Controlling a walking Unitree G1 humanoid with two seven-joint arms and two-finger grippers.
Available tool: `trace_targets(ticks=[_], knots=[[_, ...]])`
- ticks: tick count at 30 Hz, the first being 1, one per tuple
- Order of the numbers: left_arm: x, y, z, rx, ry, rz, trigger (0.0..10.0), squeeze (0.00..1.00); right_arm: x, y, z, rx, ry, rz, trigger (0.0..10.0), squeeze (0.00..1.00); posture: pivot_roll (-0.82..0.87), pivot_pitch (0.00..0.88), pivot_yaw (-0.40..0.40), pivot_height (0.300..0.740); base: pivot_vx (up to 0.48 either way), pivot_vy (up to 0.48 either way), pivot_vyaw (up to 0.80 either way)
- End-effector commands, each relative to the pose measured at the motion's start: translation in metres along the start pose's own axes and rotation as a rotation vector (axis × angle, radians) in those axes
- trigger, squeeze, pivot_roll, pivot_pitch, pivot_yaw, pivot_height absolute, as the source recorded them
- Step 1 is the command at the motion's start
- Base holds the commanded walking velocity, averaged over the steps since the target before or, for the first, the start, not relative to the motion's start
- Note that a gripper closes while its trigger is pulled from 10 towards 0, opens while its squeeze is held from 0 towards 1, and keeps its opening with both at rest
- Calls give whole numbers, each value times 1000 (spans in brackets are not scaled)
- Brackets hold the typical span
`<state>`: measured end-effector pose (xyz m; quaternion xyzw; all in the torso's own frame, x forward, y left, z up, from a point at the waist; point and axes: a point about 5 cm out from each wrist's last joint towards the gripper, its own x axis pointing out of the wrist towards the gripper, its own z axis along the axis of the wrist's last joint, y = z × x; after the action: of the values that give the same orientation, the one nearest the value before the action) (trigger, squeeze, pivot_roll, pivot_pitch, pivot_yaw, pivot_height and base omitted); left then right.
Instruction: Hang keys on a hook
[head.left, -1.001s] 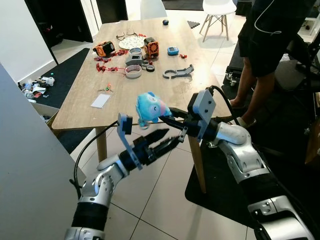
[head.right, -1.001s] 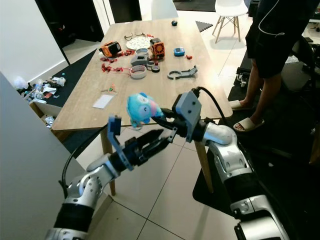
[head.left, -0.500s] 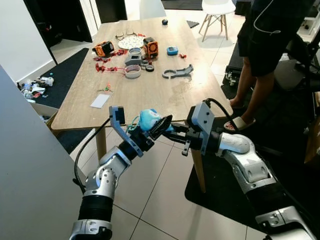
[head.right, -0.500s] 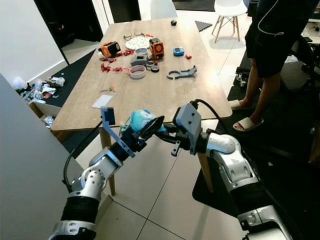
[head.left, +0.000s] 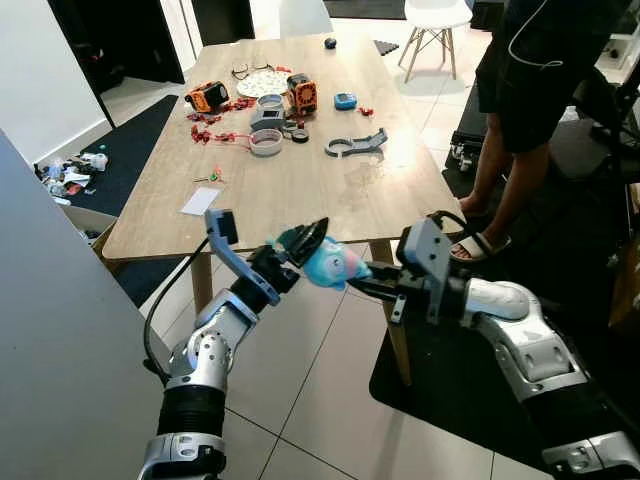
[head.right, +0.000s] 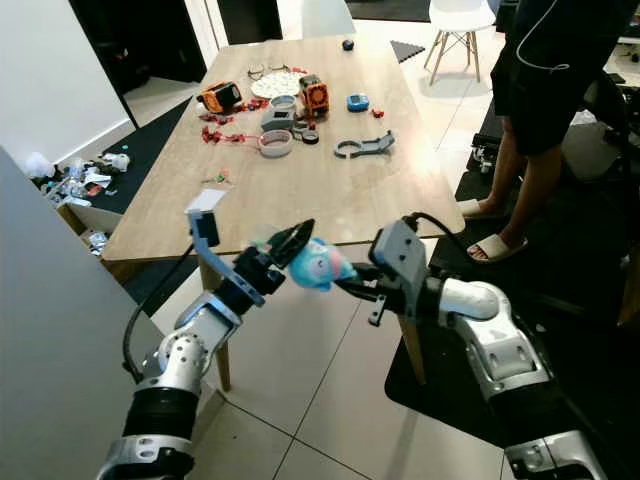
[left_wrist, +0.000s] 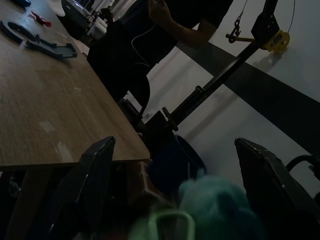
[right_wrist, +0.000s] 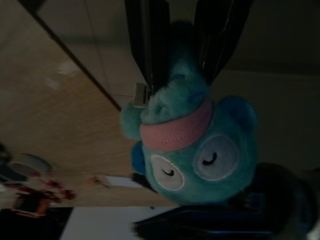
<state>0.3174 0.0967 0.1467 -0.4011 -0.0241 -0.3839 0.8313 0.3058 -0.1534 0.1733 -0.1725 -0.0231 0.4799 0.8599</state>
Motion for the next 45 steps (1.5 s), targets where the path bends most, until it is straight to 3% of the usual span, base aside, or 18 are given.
trace_targets(ticks=[1, 12, 21, 30, 33, 36, 42, 45], knots=[[-2, 4, 1, 8, 6, 22, 10000, 0, 0, 0, 3, -10, -13, -10, 10000, 0, -131, 40, 92, 740, 0, 0, 0], [0, 3, -7, 15, 40, 18, 10000, 0, 3, -1, 3, -28, 5, -37, 10000, 0, -133, 38, 93, 740, 0, 0, 0], [-10, 12, -4, 64, 83, 78, 10000, 0, -5, -12, 0, -45, 30, -109, 10000, 0, -125, 49, 97, 740, 0, 0, 0], [-34, 43, -14, 93, 194, 266, 10000, 0, -16, -27, 7, -32, -36, -212, 10000, 0, -125, 52, 100, 740, 0, 0, 0], [-48, 51, -26, 85, 279, 304, 10000, 0, -19, -36, 24, -14, -159, -274, 10000, 0, -127, 54, 100, 740, 0, 0, 0], [-51, 49, -31, 63, 297, 284, 10000, 0, -20, -37, 35, -14, -212, -268, 10000, 0, -123, 55, 99, 740, 0, 0, 0], [-48, 41, -35, 8, 284, 222, 10000, 0, -22, -48, 42, -91, -205, -342, 10000, 0, -123, 55, 99, 740, 0, 0, 0], [-45, 28, -36, -71, 296, 104, 10000, 0, -19, -54, 50, -118, -233, -382, 10000, 0, -123, 55, 99, 740, 0, 0, 0]])
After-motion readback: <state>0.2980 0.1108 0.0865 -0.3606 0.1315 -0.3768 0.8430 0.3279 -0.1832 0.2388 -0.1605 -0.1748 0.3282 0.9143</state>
